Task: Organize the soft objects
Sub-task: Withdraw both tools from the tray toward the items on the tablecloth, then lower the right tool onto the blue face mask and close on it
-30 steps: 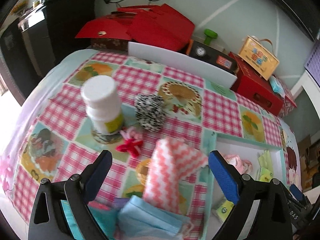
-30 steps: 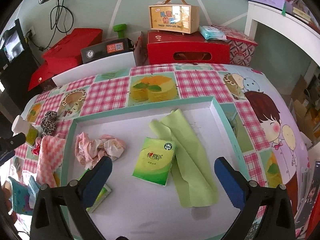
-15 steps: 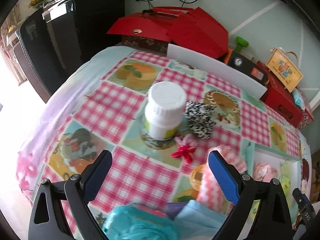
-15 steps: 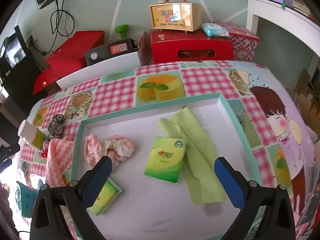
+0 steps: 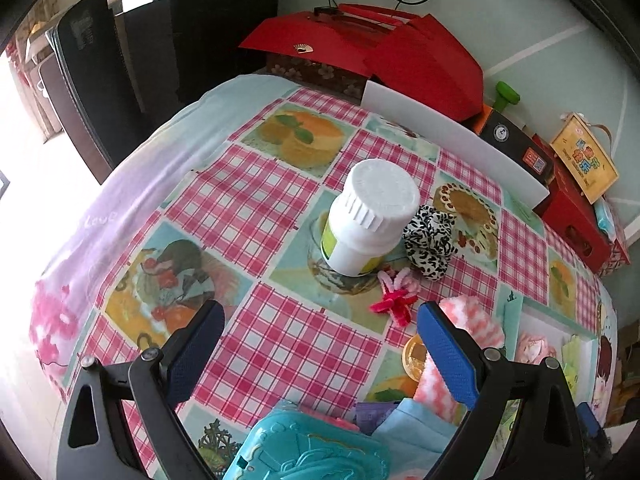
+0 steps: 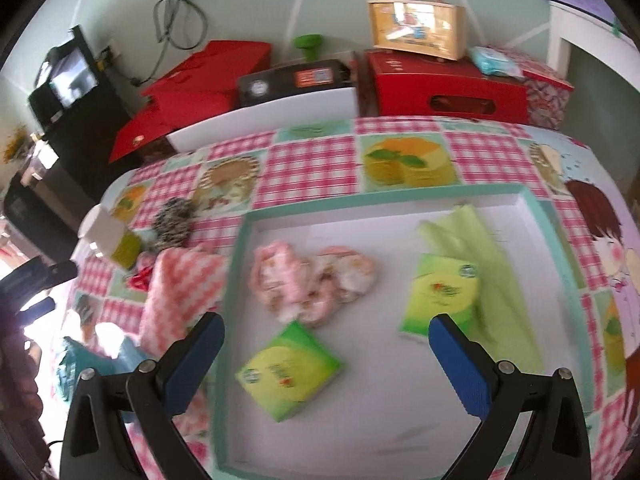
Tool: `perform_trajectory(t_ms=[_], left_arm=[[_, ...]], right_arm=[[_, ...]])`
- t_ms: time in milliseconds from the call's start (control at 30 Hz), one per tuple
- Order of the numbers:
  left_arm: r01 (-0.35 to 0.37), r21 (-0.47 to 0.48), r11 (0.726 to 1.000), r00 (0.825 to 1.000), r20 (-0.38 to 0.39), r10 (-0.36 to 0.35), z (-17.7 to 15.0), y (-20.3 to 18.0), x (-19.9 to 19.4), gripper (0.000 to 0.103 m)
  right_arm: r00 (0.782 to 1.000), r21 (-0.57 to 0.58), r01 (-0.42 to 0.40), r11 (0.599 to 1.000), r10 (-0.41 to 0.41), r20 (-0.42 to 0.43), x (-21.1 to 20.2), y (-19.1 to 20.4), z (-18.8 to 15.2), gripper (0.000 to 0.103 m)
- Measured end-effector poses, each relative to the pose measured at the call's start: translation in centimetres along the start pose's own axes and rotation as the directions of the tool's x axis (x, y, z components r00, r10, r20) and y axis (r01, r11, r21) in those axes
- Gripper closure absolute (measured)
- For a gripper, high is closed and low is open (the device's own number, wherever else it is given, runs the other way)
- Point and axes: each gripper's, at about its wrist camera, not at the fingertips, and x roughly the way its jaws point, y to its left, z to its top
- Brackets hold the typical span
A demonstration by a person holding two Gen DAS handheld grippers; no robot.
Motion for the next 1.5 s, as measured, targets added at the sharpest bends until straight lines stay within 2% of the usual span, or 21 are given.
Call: perform_trajectory(t_ms=[233,500,733,933,1167,1300,1500], left_arm=[[0.030,0.009,1.000,0.999,-0.023,-0.030,-0.1,-0.4,0.3,0.006],[0.050,0.061,0.997,0.998,-0.051,-0.047,-0.4,-1.5,0.5,0.006],[0.049,0.095,0.994,0.995,-0.088,-0.041,-1.1,-1.7,0.8,0.006],[0.007,0.128,0.992,0.996,-0.091,0.005,-1.5,-0.9,0.7,0.006],[0.000,0.059,0.998,0.996,-0.088,0.005,-1.3,1.1,0.7,0.006],[0.008,0.052,0.999,0.996,-0.094,-0.003,-1.2,1.3,0.9,0.006],[0.022,0.032,0.999,0.995,-0.100,-0.019,-1.2,1.5,1.1,0.006]], right_arm=[[0.998,-0.098,-0.065,0.993,0.065,-0.004,0.3,4.0,-0.9,0.000],[0.988,-0.190,-0.152,0.970,0.145,-0.052,0.9,7.4,-2.2,0.000],[0.982,-0.293,-0.178,0.939,0.152,-0.110,2.0,10.2,-4.0,0.000],[0.980,-0.376,-0.186,0.908,0.145,-0.134,2.4,12.2,-5.3,0.000],[0.983,-0.463,-0.172,0.869,0.118,-0.143,3.0,14.1,-6.6,0.001],[0.983,-0.489,-0.168,0.856,0.108,-0.148,3.4,14.8,-7.2,0.004],[0.985,-0.490,-0.161,0.857,0.105,-0.141,4.0,15.1,-7.3,0.016]])
